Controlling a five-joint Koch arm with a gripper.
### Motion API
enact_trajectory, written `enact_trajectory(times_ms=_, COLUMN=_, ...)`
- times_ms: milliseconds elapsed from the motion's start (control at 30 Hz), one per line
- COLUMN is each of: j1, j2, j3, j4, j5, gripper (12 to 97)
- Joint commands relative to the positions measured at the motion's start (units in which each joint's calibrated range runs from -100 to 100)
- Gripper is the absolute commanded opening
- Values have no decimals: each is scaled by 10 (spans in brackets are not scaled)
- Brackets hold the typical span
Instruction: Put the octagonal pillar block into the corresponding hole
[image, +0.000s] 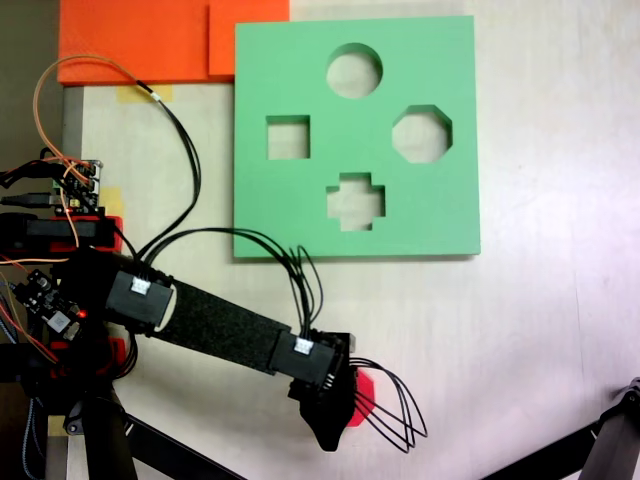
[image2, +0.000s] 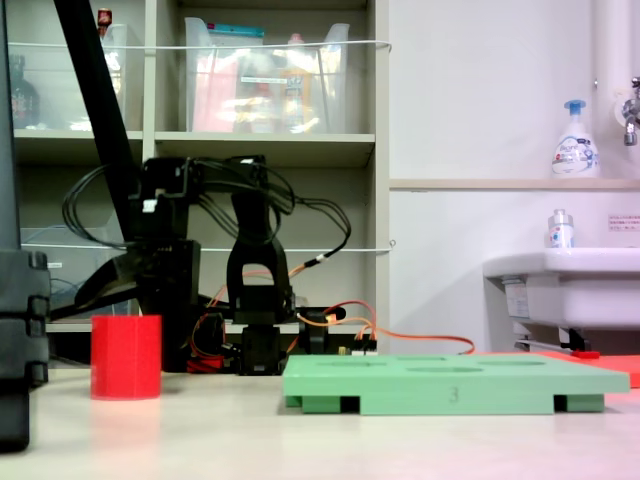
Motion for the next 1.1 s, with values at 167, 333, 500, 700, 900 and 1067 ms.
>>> enact_trajectory(times_ms=167, j1=-4, j2=55, j3=65, j4=8, j5=-9, gripper=811)
enact_trajectory(times_ms=333, j1=-1, j2=92, j3=64, j4=13, j5=-9, gripper=809)
enact_trajectory(times_ms=500, j1=2, j2=113, j3=64, j4=19, j5=-9, gripper=779)
enact_trajectory(times_ms=700, j1=-1, j2=106, j3=59, j4=11, j5=-9, gripper=477)
enact_trajectory(times_ms=900, j1=-5, j2=103, j3=15, j4=1, j5=-6, gripper=342)
enact_trajectory(times_ms=1067, j1=-11, j2=94, j3=9, j4=-25, j5=3, gripper=298)
